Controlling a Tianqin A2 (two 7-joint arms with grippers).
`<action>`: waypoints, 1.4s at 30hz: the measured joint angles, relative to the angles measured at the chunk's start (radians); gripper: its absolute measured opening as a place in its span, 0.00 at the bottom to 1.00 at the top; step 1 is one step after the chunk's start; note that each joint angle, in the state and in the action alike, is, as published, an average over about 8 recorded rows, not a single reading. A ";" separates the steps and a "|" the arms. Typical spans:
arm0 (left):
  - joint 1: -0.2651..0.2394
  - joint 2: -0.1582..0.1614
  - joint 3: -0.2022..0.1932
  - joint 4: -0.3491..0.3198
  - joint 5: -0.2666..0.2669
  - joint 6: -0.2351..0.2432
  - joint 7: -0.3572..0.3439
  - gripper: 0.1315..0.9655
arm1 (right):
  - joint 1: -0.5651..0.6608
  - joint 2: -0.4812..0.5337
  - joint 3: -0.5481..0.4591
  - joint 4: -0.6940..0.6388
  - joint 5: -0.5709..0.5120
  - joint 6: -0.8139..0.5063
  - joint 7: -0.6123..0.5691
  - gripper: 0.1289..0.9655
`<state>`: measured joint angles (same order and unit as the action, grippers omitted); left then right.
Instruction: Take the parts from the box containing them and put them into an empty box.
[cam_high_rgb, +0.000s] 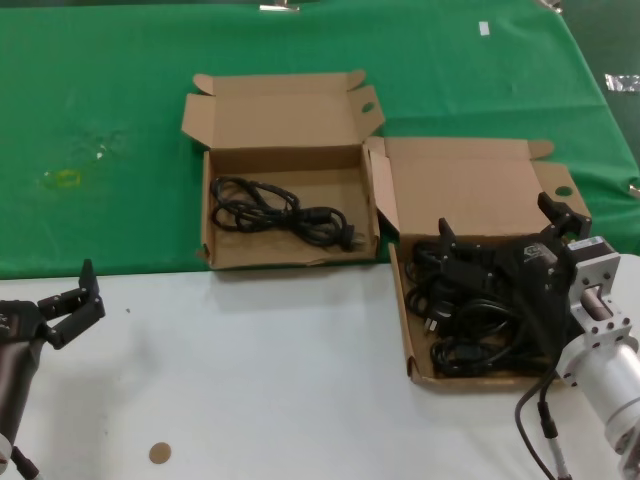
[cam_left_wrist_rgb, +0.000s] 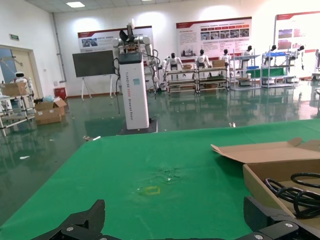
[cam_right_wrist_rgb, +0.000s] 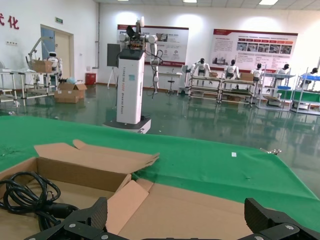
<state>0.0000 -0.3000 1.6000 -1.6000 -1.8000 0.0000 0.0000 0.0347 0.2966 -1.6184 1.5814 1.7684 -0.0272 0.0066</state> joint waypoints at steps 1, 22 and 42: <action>0.000 0.000 0.000 0.000 0.000 0.000 0.000 1.00 | 0.000 0.000 0.000 0.000 0.000 0.000 0.000 1.00; 0.000 0.000 0.000 0.000 0.000 0.000 0.000 1.00 | 0.000 0.000 0.000 0.000 0.000 0.000 0.000 1.00; 0.000 0.000 0.000 0.000 0.000 0.000 0.000 1.00 | 0.000 0.000 0.000 0.000 0.000 0.000 0.000 1.00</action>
<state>0.0000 -0.3000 1.6000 -1.6000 -1.8000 0.0000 0.0000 0.0347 0.2966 -1.6184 1.5814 1.7684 -0.0272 0.0066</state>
